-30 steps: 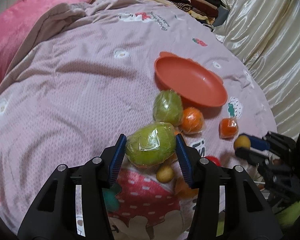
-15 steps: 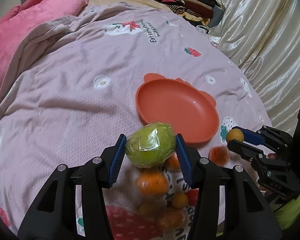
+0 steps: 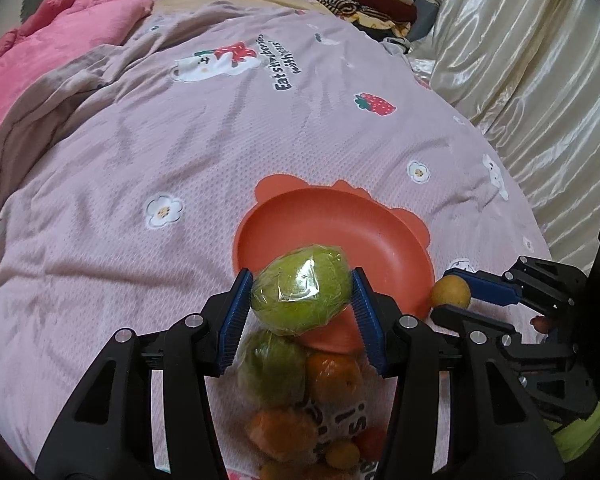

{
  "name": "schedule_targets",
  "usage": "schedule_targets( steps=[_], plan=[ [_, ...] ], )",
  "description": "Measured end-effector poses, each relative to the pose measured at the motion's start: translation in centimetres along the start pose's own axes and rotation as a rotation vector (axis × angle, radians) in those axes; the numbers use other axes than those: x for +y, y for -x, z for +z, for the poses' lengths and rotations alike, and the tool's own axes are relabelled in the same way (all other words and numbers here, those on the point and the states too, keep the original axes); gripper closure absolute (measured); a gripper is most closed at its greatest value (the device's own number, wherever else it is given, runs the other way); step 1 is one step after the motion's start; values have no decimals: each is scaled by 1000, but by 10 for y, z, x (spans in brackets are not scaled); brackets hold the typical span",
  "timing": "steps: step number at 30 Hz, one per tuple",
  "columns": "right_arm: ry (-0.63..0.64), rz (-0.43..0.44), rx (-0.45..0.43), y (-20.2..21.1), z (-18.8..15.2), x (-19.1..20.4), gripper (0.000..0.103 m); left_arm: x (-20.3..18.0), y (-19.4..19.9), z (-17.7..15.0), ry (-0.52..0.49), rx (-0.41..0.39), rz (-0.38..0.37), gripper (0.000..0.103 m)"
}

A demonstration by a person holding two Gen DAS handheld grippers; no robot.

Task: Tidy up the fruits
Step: 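Carry the guava with left tool while right tool carries the brown fruit over the plate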

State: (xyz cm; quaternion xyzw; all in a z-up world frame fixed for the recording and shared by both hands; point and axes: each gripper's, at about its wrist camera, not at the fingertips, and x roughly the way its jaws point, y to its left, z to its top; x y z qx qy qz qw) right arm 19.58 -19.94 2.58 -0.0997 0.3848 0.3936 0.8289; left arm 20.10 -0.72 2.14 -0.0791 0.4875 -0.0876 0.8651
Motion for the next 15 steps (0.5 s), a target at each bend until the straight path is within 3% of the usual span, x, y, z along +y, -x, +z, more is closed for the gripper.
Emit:
schedule_targets(
  steps=[15],
  plan=[
    [17, 5, 41, -18, 9, -3, 78, -3, -27, 18, -34, 67, 8, 61]
  ],
)
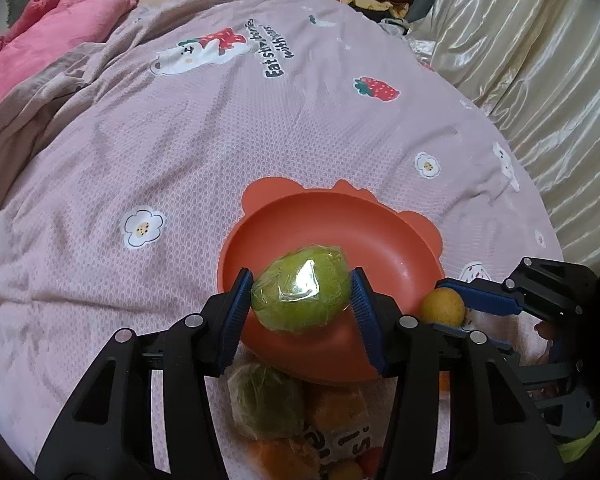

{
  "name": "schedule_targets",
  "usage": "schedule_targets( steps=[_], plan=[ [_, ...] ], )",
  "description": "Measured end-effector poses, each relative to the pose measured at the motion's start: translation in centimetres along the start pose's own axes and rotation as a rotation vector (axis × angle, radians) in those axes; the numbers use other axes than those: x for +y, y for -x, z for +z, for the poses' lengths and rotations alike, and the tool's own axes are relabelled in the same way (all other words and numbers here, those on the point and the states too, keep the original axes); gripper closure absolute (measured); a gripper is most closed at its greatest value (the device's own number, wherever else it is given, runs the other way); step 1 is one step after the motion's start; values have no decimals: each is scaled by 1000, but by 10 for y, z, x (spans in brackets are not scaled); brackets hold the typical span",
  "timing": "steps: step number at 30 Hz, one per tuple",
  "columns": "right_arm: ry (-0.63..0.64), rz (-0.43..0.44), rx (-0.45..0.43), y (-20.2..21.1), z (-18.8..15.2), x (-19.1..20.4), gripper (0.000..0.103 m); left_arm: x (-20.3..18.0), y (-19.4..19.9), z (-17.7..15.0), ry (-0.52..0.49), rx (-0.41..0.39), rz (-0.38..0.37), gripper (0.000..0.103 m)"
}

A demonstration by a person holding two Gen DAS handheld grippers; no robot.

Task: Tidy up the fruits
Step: 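Carry the guava with left tool while right tool carries the brown fruit over the plate, then release the guava into the plate with left tool while right tool drops the brown fruit in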

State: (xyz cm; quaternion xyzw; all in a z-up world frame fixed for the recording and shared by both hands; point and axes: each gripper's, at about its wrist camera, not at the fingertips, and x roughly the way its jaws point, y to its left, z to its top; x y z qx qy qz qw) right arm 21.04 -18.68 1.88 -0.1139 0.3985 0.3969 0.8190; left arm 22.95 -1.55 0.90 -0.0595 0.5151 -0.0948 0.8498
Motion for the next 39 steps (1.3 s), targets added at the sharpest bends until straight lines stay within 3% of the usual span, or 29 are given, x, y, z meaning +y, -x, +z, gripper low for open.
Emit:
schedule_targets(
  steps=[15, 39],
  plan=[
    [21, -2, 41, -14, 2, -1, 78, 4, -19, 3, 15, 52, -1, 61],
    [36, 2, 114, -32, 6, 2, 78, 13, -7, 1, 38, 16, -22, 61]
  ],
)
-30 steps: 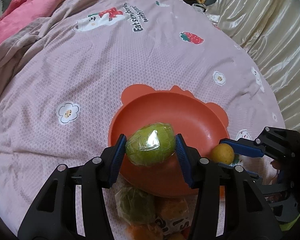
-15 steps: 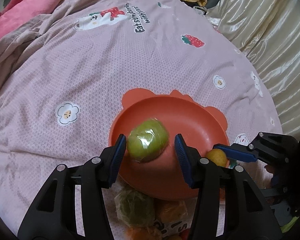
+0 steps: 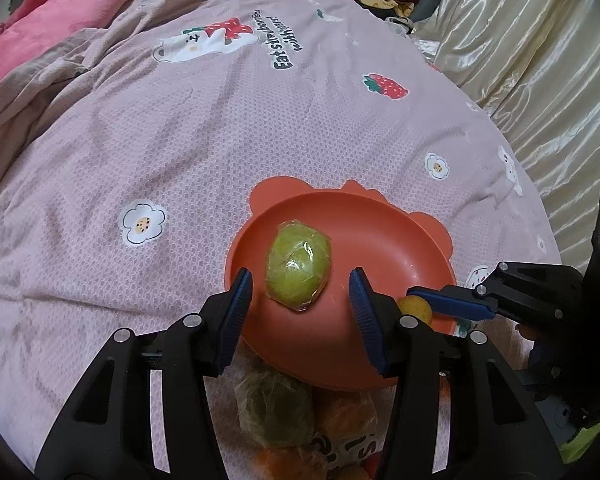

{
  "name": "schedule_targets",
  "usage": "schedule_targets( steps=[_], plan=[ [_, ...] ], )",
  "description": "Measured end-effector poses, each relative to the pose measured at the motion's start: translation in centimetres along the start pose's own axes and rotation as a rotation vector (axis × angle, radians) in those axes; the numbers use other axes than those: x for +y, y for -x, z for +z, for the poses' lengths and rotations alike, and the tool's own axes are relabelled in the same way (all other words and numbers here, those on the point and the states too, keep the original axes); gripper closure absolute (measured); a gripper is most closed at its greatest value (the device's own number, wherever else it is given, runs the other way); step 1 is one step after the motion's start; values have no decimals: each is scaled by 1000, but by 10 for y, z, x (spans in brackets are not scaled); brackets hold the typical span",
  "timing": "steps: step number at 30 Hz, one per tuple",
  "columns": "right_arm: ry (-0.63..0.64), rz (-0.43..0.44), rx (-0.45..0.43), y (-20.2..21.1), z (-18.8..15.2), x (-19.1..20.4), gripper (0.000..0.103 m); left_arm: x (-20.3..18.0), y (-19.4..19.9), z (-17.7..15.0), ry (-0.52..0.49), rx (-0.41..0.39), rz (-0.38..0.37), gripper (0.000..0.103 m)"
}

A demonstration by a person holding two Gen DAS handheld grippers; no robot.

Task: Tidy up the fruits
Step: 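Release the guava into the plate with left tool while right tool drops the brown fruit in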

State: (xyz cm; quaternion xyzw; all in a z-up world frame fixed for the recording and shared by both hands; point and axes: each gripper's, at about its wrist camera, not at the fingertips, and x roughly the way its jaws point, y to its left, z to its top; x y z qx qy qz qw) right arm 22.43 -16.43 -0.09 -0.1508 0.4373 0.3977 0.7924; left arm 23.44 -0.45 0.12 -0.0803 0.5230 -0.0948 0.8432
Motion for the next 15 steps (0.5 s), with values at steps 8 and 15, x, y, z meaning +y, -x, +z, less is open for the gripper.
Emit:
schedule_targets(
  steps=[8, 15],
  plan=[
    [4, 1, 13, -2, 0, 1, 78, 3, 4, -1, 7, -11, 0, 61],
    [-1, -2, 17, -4, 0, 3, 77, 6, 8, -2, 9, -20, 0, 61]
  ],
)
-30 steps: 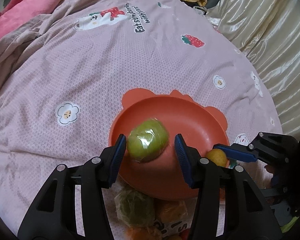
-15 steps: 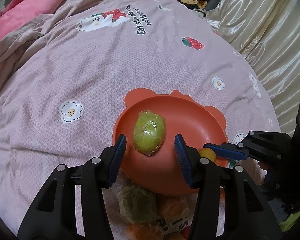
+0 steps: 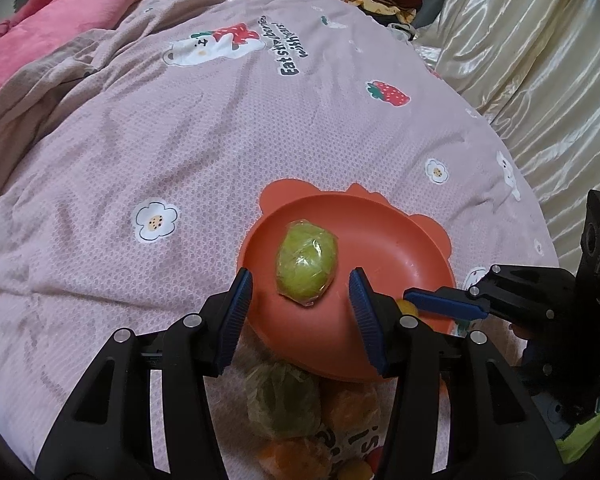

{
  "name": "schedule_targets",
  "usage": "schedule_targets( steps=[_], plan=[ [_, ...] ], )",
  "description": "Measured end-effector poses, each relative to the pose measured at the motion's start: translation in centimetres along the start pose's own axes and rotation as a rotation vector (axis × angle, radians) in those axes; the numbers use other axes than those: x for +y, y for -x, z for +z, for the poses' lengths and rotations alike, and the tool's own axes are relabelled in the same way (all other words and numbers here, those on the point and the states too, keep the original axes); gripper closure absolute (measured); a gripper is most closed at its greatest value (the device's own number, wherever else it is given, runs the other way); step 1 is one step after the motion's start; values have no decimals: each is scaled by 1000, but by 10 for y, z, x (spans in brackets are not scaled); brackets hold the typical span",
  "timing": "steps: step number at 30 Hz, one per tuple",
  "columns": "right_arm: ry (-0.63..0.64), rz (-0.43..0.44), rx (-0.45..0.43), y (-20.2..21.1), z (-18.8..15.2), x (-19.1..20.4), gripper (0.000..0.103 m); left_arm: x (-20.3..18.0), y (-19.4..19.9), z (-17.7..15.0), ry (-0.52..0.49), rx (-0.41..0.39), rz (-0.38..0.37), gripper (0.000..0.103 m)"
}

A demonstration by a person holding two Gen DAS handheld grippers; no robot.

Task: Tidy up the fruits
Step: 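Release the guava into the plate with left tool while right tool drops the brown fruit in, then withdraw both open tools from the plate back toward the fruit pile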

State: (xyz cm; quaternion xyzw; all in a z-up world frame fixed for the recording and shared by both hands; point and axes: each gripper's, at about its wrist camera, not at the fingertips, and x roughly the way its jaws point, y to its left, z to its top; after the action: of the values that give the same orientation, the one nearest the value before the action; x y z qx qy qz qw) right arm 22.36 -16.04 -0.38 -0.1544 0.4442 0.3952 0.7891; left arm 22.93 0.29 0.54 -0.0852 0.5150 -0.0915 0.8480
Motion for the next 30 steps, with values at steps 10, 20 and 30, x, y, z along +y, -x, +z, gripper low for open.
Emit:
schedule_targets(
  steps=[10, 20, 30],
  plan=[
    [-16, -12, -28, 11, 0, -1, 65, 6, 12, -6, 14, -21, 12, 61],
    [-32, -26, -53, 25, -6, 0, 52, 6, 27, -15, 7, -46, 34, 55],
    [-54, -51, -89, 44, -14, 2, 31, 5, 44, -22, 6, -81, 51, 41]
  ],
)
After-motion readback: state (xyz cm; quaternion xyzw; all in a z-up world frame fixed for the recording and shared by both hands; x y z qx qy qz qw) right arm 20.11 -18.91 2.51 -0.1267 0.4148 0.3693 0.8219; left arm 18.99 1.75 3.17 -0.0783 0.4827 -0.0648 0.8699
